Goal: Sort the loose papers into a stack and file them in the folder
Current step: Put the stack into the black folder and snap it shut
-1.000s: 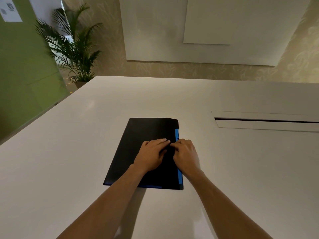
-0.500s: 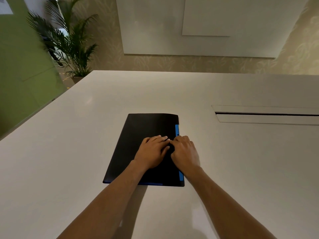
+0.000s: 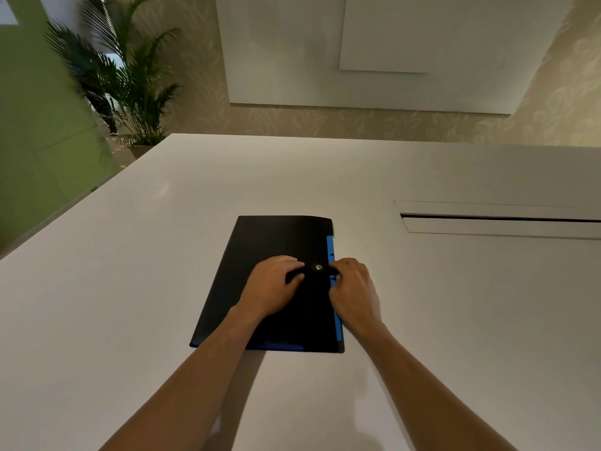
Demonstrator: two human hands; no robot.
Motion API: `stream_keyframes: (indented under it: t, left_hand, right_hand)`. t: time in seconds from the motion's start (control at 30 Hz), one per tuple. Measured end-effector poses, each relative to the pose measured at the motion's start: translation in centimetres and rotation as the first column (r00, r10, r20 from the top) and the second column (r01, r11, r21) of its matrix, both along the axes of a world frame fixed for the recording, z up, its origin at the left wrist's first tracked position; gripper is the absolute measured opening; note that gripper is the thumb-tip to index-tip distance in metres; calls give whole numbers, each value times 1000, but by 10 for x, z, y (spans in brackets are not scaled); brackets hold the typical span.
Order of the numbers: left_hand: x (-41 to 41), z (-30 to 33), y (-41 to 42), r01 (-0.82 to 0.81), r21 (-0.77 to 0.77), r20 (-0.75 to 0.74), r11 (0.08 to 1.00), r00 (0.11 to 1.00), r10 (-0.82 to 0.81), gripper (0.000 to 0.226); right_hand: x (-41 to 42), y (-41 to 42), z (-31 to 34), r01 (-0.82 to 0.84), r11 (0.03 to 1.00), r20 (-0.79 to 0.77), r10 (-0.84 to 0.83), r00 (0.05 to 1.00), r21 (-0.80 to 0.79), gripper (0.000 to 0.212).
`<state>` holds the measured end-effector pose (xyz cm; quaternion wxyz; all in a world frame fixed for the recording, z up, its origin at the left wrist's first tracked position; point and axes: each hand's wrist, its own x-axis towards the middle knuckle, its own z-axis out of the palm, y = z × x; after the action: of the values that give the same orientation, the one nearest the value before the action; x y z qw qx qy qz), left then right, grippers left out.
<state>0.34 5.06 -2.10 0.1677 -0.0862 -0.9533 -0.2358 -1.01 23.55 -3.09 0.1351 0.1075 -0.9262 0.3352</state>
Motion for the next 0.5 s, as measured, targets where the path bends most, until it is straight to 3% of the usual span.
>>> stream_keyframes:
  t: [0.1,0.2,0.33,0.43,0.5]
  left_hand:
    - [8,7,-15,-385,-49,-34,922,923,384,32]
    - [17,15,-29,-609,-90,228,788,757,612,56]
    - [19,26,-35,-631,-31,383,775,709,593,70]
    - [16,33,-48,-641,147,423,753,729,538,69]
    - [15,37,-59,-649,335,484,684,741,466,70]
  right_hand:
    - [8,1,7,58,998,75,-58,996,6,28]
    - [17,-1,16,24,1000,249,-25,968,7,36]
    - [21,-7,24,-2,1000,361,8,933,-17,46]
    - [17,-1,29,104,955,497,51,867,-279,57]
    - [11,6,29,250,844,562,71,824,-474,58]
